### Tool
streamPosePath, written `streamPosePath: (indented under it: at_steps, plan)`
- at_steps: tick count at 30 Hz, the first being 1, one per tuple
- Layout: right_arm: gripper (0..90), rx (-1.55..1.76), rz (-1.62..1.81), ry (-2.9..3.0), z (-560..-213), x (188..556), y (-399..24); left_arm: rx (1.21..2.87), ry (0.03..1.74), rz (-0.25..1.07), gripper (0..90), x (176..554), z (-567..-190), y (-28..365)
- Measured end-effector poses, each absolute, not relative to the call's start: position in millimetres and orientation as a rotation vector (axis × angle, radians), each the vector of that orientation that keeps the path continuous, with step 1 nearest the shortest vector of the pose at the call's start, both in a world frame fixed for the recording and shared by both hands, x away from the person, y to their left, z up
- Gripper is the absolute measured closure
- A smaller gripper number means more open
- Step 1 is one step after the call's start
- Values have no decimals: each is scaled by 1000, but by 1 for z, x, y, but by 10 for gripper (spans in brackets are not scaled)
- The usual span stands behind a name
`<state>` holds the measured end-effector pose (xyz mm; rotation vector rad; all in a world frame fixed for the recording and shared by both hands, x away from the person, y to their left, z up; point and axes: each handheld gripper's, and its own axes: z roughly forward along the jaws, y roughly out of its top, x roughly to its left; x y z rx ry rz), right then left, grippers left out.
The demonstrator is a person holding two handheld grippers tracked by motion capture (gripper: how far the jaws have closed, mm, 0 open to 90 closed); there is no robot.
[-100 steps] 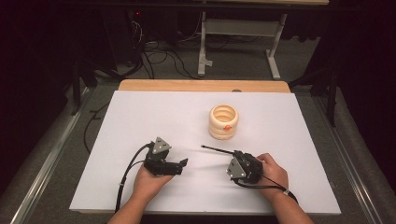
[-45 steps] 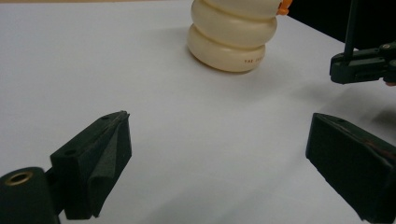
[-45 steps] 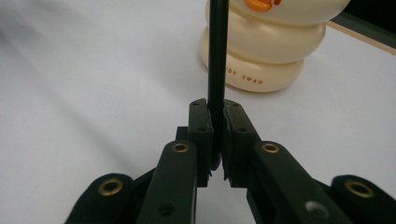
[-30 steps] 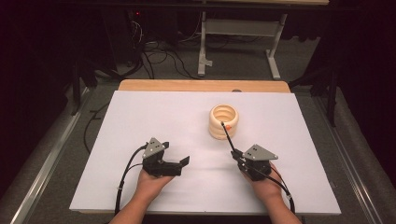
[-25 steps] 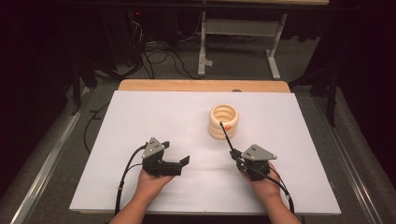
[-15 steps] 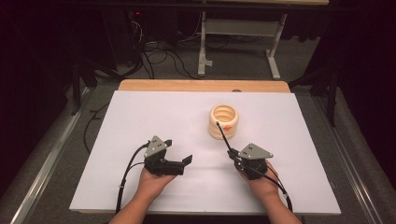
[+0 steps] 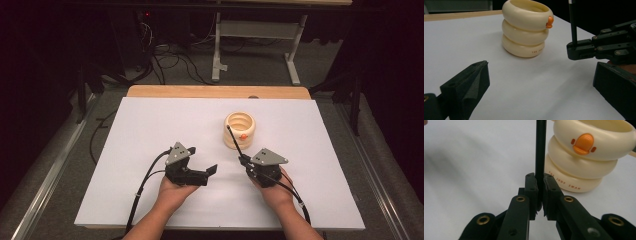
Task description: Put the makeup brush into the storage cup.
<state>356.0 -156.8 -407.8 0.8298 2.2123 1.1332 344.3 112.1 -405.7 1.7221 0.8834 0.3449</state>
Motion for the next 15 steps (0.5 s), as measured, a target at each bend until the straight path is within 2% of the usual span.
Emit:
streamPosePath:
  at_steps: [15]
  plan:
    - [863, 815, 1148, 2232, -416, 346, -151, 1668, 827, 288, 65, 338, -406, 106]
